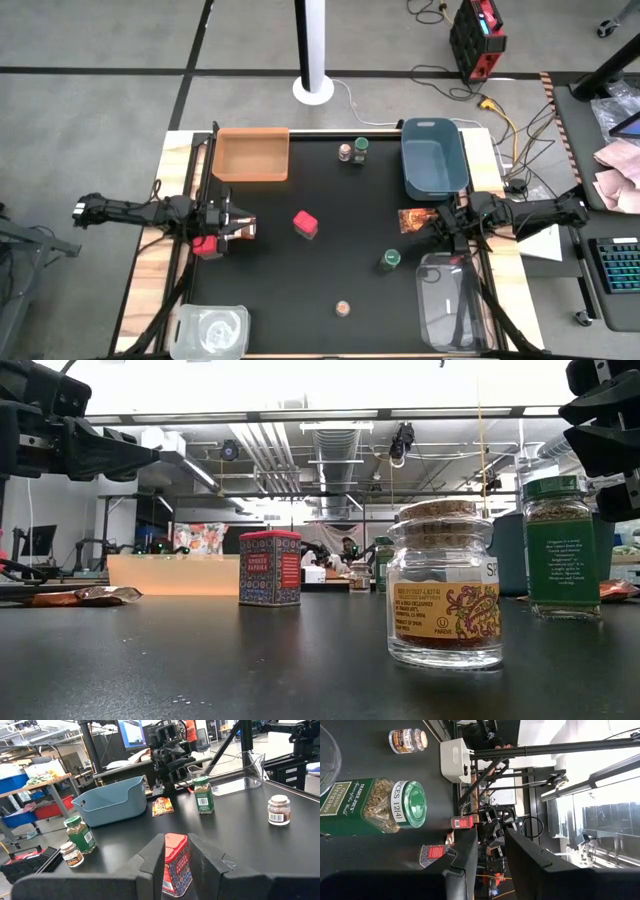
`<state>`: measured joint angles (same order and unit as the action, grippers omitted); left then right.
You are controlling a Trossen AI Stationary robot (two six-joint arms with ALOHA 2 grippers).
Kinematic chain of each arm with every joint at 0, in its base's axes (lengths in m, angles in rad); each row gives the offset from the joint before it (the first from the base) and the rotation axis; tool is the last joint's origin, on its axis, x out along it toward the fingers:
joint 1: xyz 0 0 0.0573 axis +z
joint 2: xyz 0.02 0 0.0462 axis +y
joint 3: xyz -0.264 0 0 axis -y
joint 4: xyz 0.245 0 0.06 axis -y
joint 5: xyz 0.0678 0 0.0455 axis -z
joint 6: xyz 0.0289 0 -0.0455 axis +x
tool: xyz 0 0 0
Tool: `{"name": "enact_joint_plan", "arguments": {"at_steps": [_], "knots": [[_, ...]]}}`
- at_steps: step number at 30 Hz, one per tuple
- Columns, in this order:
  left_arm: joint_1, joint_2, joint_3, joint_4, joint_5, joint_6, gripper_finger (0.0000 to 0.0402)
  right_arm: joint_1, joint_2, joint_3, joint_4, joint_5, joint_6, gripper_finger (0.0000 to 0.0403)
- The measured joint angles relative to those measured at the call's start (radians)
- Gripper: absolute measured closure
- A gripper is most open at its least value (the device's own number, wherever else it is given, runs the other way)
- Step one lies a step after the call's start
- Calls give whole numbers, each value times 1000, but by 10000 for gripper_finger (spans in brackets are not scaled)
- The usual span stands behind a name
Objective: Sort spices by type
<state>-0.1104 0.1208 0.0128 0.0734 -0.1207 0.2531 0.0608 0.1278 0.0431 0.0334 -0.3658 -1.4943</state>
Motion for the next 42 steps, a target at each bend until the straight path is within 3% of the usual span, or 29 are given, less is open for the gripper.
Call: {"name": "enact_joint_plan", "arguments": {"at_steps": [27,30,37,42], "knots": [[0,0,0,9,0,0,335,0,0,0,0,0,0,312],[0,0,0,77,0,-13,335,0,0,0,0,0,0,312],[0,0,0,311,0,-204,335,0,0,0,0,0,-2,312],[0,0,0,384,0,-213,335,0,0,0,1,0,-10,312]]}}
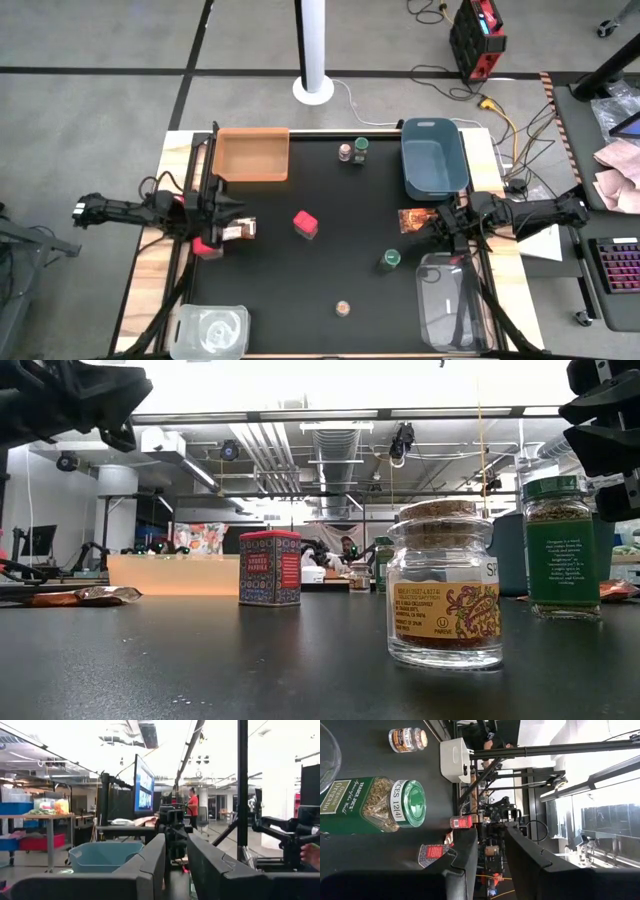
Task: Sort spices by type
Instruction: Put the bottom green seasoning bottle into the transparent bin
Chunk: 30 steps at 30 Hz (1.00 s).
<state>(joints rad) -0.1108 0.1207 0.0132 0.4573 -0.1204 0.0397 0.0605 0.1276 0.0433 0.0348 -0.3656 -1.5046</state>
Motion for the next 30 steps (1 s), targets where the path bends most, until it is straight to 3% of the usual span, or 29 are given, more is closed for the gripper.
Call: {"name": "enact_joint_plan", "arguments": {"at_steps": [10,19,30], "knots": [[0,0,0,34,0,74,335,0,0,0,7,0,24,312],[0,0,0,75,0,45,335,0,0,0,7,0,328,312],[0,0,0,75,0,44,335,0,0,0,6,53,333,312]]}}
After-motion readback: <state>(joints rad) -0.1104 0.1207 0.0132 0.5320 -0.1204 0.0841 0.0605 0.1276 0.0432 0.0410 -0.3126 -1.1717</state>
